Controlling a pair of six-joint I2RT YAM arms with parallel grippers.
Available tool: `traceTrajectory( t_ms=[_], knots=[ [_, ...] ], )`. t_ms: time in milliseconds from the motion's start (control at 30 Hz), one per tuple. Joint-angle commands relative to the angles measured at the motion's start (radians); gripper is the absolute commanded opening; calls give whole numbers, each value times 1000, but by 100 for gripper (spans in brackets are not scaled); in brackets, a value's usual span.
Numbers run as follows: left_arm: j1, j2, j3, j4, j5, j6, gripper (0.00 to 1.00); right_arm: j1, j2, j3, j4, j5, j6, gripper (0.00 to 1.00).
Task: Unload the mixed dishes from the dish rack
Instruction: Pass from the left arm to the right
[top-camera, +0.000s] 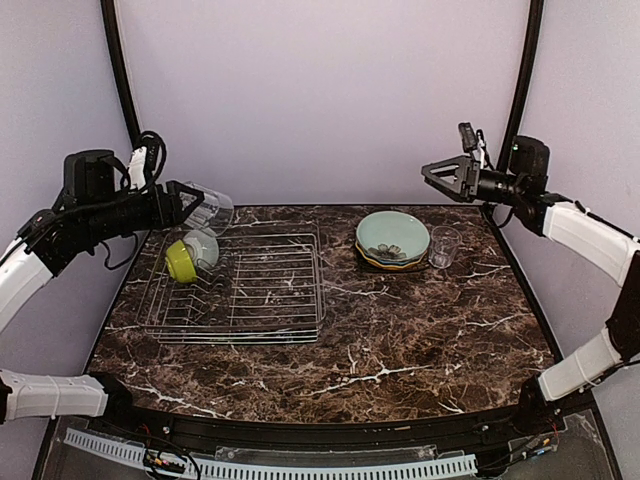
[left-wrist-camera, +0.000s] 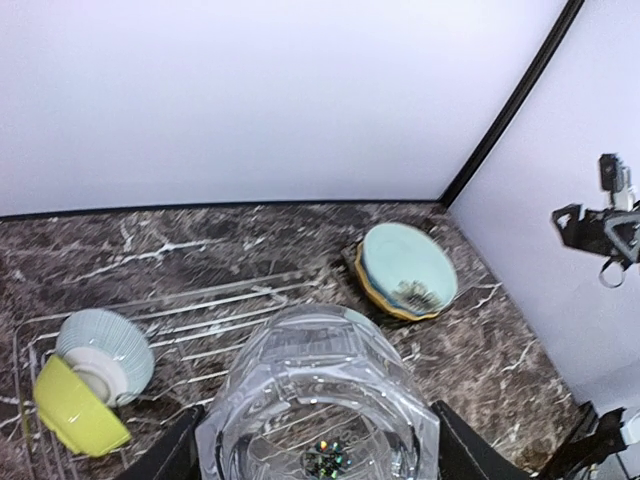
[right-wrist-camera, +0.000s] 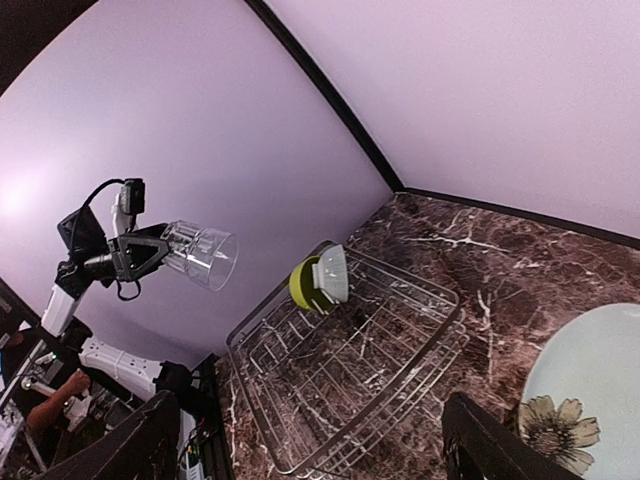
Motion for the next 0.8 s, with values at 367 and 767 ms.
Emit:
traceTrajectory(
  t_ms=[367, 767],
  knots=[
    [-114, 20, -75, 682, 94, -348, 38, 363, 49, 42, 435, 49, 80, 74],
    [-258, 128, -98, 965, 57, -462, 38, 529, 122, 180, 451, 170, -53, 55]
  ],
)
